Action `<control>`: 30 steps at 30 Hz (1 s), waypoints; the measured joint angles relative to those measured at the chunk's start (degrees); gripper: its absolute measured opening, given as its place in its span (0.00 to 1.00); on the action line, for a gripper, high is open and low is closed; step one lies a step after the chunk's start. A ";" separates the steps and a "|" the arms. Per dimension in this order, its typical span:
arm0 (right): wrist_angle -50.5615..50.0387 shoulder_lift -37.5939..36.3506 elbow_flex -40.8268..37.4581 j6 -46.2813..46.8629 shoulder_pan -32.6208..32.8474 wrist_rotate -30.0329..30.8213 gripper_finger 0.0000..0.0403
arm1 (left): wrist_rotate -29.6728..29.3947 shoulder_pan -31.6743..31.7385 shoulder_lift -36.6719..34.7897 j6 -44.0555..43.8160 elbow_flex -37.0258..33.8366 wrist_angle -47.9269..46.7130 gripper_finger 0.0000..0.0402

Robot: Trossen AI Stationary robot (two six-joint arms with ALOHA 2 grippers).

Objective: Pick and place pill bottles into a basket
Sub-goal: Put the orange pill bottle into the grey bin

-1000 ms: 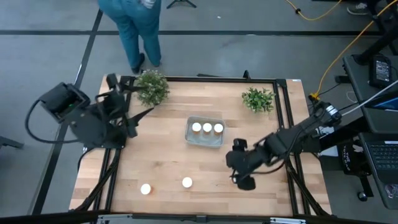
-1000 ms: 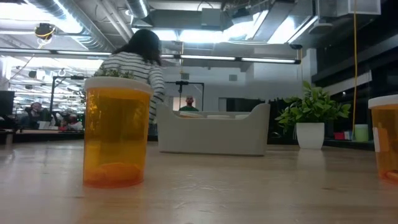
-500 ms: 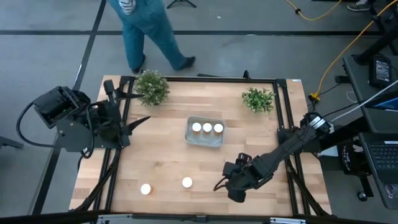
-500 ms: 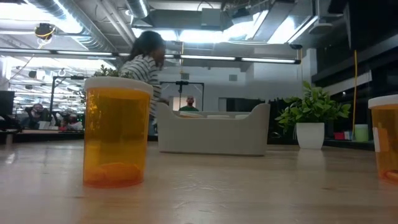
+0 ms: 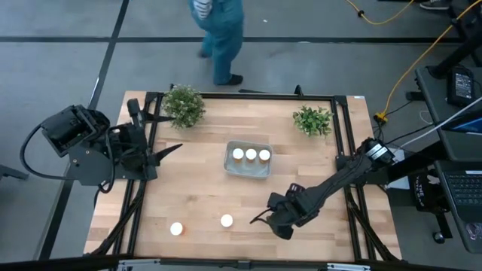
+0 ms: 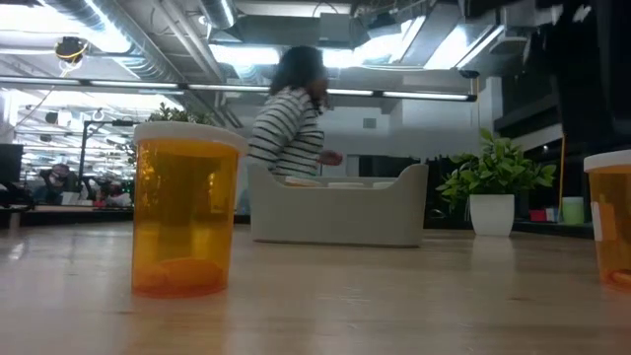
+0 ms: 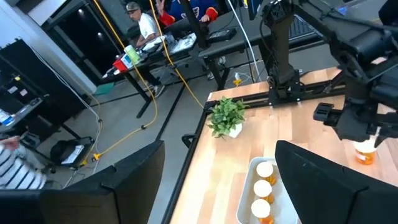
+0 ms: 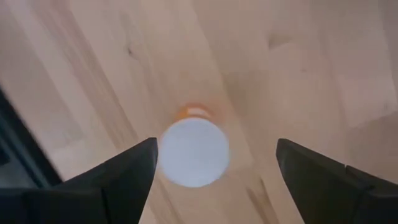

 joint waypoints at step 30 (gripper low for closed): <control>13.76 -0.04 -10.32 -0.58 -0.59 -5.82 0.82 | -0.39 0.00 0.14 -0.46 0.00 0.00 0.75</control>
